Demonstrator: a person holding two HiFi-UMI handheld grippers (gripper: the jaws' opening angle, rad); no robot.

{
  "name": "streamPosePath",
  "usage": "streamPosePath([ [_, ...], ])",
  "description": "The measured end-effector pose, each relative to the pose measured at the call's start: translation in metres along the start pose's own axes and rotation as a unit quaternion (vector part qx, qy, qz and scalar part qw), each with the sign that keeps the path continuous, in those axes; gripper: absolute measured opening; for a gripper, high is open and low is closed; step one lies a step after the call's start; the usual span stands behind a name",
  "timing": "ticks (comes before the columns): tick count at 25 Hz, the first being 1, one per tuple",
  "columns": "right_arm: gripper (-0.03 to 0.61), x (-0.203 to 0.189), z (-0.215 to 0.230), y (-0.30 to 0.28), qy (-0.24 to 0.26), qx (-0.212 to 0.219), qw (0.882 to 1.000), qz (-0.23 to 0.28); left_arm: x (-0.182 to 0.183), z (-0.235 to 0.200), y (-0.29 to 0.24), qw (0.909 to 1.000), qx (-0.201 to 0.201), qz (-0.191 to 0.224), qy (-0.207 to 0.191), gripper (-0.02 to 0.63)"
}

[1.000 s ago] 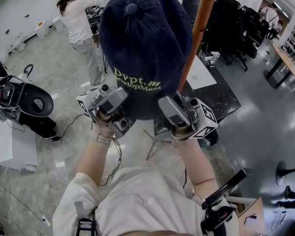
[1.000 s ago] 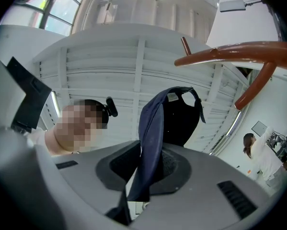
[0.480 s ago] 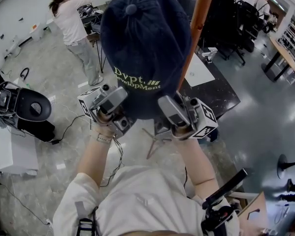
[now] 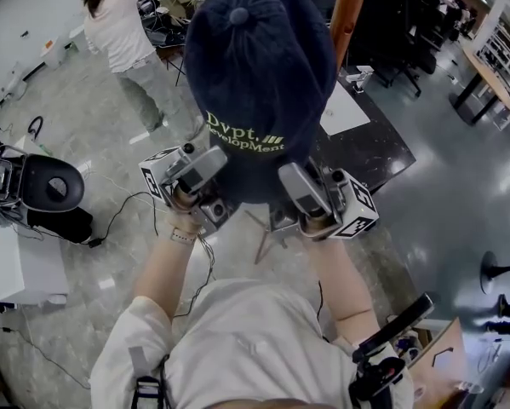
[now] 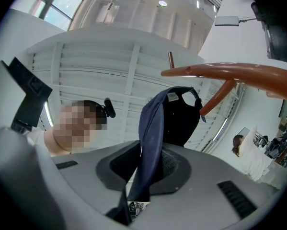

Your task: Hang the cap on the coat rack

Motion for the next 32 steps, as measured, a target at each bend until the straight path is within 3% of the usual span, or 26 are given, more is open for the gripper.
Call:
streamPosePath([
  [26, 0.060, -0.023, 0.012, 0.054, 0.003, -0.079, 0.996, 0.031, -0.022, -0.049, 0.054, 0.9941, 0.017, 0.011, 0.106, 0.034],
  [32, 0.060, -0.027, 0.013, 0.064, -0.002, -0.090, 0.995, 0.036, -0.026, -0.054, 0.058, 0.9936, 0.021, 0.016, 0.110, 0.034],
])
Point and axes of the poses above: the fingertips, and each gripper's own axes: y backward along the fingers, z to its right, x out of its top, the point moved 8 cm from there along y, backward along the fingers, and after that the axes turned 6 degrees about x, right-handed, at the moved point
